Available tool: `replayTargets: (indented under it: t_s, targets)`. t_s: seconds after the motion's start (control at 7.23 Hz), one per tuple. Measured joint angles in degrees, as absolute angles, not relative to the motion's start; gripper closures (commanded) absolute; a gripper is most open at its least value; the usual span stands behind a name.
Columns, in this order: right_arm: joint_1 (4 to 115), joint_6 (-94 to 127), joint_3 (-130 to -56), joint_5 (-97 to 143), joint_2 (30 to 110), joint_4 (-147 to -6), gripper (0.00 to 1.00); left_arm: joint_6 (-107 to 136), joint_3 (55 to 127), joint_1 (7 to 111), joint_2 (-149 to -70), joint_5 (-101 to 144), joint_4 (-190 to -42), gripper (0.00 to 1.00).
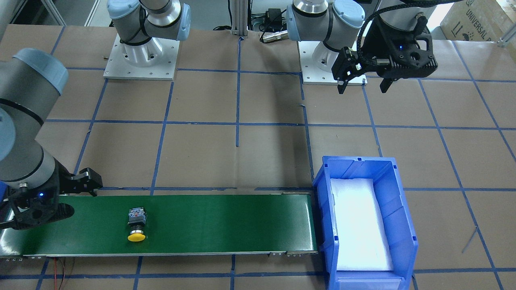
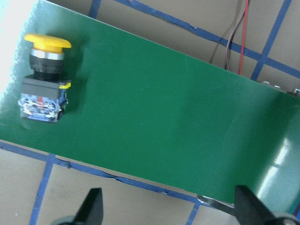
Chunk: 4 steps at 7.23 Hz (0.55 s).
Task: Transport two buttons from left to right
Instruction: 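Lower the right gripper onto the yellow-capped button on the belt and grasp it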
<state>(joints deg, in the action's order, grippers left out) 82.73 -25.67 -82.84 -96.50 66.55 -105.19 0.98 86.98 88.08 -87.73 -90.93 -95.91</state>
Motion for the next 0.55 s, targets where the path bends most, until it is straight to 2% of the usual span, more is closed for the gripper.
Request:
replayTargets:
  t_s: [0.55]
  targets:
    - [86.9,-12.1,-85.7,-96.1,65.6,-109.0,0.0,1.0,86.3,88.4,-87.9,-93.5,-97.7,0.0]
